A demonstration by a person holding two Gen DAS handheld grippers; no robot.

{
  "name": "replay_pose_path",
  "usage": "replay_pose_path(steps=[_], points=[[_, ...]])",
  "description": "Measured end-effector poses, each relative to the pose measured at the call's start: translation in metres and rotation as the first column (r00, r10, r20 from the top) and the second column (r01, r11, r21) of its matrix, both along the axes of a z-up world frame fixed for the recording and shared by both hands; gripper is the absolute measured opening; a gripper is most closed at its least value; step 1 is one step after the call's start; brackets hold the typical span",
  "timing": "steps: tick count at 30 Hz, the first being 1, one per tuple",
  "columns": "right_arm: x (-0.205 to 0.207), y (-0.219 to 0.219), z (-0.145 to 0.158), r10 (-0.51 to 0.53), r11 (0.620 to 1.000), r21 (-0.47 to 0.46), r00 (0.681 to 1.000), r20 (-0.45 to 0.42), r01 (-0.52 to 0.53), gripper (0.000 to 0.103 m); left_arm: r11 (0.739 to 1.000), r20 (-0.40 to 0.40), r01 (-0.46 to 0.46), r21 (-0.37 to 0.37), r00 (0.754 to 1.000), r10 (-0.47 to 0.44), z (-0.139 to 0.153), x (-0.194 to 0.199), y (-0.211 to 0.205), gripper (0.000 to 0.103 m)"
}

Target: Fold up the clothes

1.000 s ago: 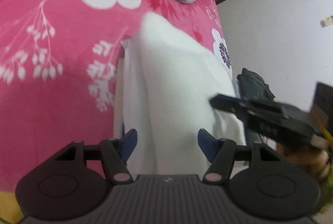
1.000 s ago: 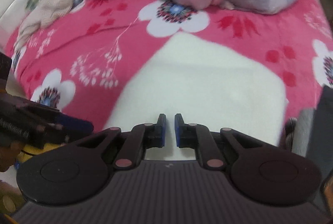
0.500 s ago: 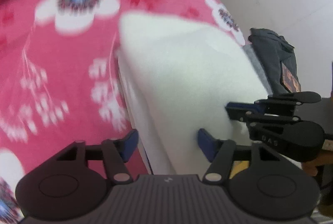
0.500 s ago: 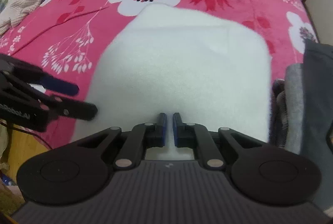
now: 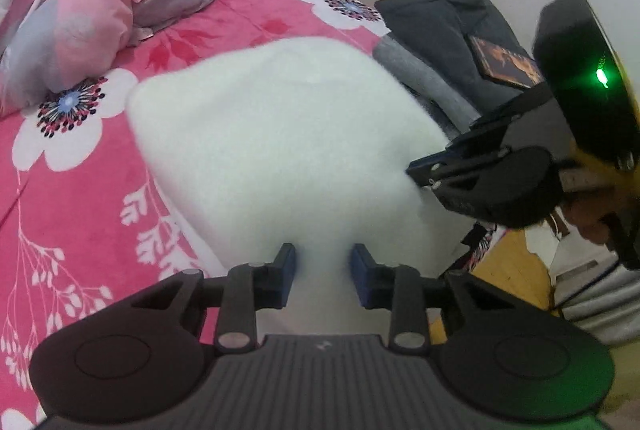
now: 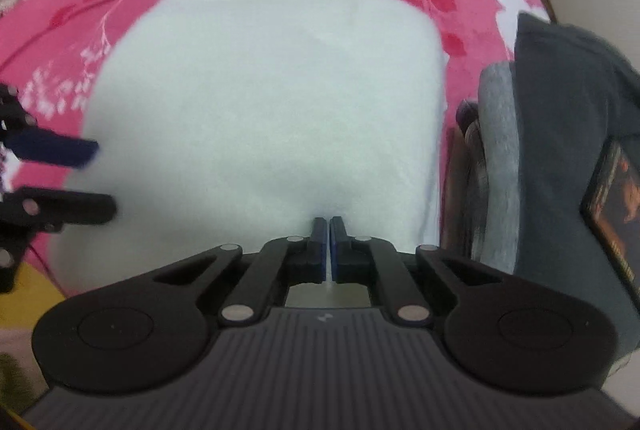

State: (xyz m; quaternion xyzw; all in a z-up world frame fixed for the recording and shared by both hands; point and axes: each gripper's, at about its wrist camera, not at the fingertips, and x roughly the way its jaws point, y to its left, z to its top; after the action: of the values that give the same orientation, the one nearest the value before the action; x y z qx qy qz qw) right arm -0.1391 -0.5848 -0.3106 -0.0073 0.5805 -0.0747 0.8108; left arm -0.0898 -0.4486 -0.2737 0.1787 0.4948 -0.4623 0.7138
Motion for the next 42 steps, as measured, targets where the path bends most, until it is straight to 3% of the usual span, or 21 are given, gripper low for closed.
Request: replay_pose_path(steps=[5, 9, 14, 17, 21, 23, 24, 26, 31, 34, 37, 42], points=[[0.002, -0.015, 0.018, -0.069, 0.993, 0.092, 0.998, 0.001, 0.069, 0.0, 1.0, 0.017, 0.019, 0.022, 1.0, -0.019, 0.001, -0.003, 0.003, 0.034], [0.01, -0.019, 0.046, -0.074, 0.995, 0.064, 0.995, 0.068, 0.07, 0.0, 1.0, 0.012, 0.007, 0.026, 1.0, -0.007, 0.0, -0.003, 0.006, 0.035], [0.015, -0.032, 0.001, -0.05, 0.997, 0.068, 0.998, 0.034, 0.047, 0.0, 0.998, 0.059, 0.025, 0.052, 0.998, -0.028, -0.001, -0.012, -0.004, 0.038], [0.018, -0.035, 0.023, -0.056, 0.995, 0.087, 0.998, 0.03, 0.053, 0.0, 0.998, 0.055, 0.012, 0.064, 0.998, -0.015, -0.001, -0.011, -0.002, 0.038], [0.001, -0.03, 0.06, -0.055, 0.981, 0.189, 0.99, 0.128, 0.03, 0.0, 0.997, 0.035, -0.015, 0.074, 0.999, 0.013, -0.003, -0.008, 0.003, 0.041], [-0.002, -0.021, 0.047, -0.038, 0.967, 0.255, 0.995, 0.088, 0.014, 0.0, 0.996, 0.034, -0.022, 0.082, 0.999, 0.019, -0.003, -0.008, 0.002, 0.042], [-0.004, -0.015, 0.032, -0.021, 0.967, 0.256, 0.999, 0.045, 0.009, 0.0, 0.996, 0.034, -0.021, 0.091, 0.999, 0.018, -0.003, -0.008, 0.0, 0.042], [-0.011, -0.006, 0.006, 0.01, 0.976, 0.218, 0.999, 0.039, -0.019, 0.0, 0.994, 0.036, -0.018, 0.112, 0.999, 0.014, -0.003, -0.009, -0.004, 0.043], [-0.014, -0.013, 0.027, -0.024, 0.969, 0.247, 0.998, 0.051, 0.011, 0.0, 0.995, 0.062, -0.028, 0.095, 0.998, 0.022, 0.021, -0.002, -0.009, 0.042], [-0.018, -0.012, 0.021, -0.022, 0.964, 0.267, 0.999, 0.049, 0.008, 0.001, 0.998, 0.087, -0.034, 0.057, 0.996, 0.029, 0.029, 0.006, -0.017, 0.042], [-0.022, -0.011, 0.016, -0.02, 0.958, 0.288, 0.999, 0.047, 0.006, 0.001, 0.996, 0.055, -0.063, 0.07, 0.997, 0.059, 0.014, 0.021, -0.029, 0.052], [-0.023, -0.014, 0.01, -0.037, 0.943, 0.332, 0.999, 0.03, 0.025, 0.001, 0.994, 0.047, -0.071, 0.088, 0.997, 0.067, 0.009, 0.024, -0.034, 0.054]])
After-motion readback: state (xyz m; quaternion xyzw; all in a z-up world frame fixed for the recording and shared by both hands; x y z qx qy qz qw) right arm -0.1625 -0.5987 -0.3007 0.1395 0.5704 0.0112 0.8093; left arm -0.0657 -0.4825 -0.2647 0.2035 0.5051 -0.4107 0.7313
